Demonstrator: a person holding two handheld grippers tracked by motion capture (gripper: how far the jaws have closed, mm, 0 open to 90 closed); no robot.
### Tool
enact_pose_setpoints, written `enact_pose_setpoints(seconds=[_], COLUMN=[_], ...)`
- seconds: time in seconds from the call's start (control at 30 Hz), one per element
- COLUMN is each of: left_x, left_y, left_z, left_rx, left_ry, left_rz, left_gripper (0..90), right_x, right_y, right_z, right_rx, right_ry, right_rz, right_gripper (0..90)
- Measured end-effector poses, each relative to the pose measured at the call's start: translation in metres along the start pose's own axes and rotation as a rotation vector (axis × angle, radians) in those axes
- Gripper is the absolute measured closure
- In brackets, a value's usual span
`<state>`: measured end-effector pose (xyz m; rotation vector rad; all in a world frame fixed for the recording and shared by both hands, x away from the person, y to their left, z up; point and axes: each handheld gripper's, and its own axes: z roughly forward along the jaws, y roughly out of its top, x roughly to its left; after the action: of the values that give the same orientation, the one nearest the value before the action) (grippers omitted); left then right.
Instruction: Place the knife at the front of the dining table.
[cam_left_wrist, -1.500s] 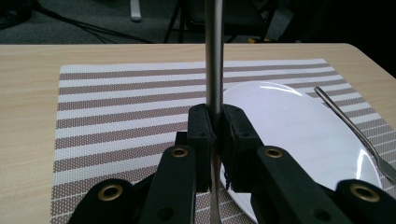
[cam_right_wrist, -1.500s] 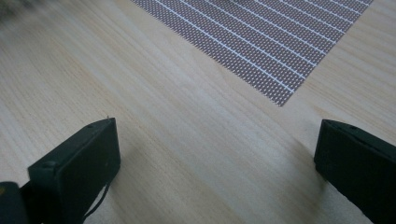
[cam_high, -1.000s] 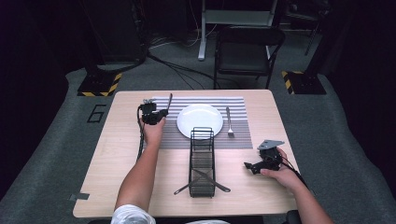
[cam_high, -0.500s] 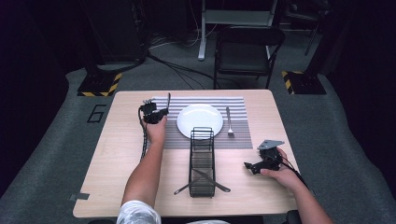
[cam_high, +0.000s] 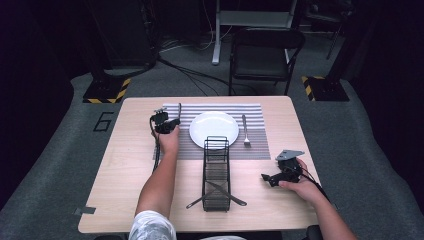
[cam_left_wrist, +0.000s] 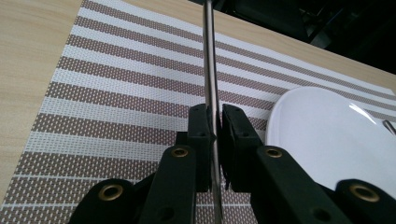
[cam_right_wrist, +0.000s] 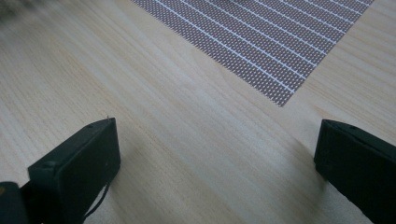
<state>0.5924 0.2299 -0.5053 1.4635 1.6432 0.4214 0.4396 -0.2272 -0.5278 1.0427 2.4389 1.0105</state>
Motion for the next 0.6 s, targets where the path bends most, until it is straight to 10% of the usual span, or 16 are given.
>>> enact_pose_setpoints(seconds=[0.6], left_x=[-0.004], left_y=[-0.003], left_z=[0.02], left_rx=[0.014], left_ry=[0.026], left_rz=[-0.011], left_gripper=[82.6], right_x=[0.0], right_y=[0.0], right_z=[0.0], right_rx=[-0.002], right_ry=[0.0], right_rz=[0.005], right_gripper=[0.0])
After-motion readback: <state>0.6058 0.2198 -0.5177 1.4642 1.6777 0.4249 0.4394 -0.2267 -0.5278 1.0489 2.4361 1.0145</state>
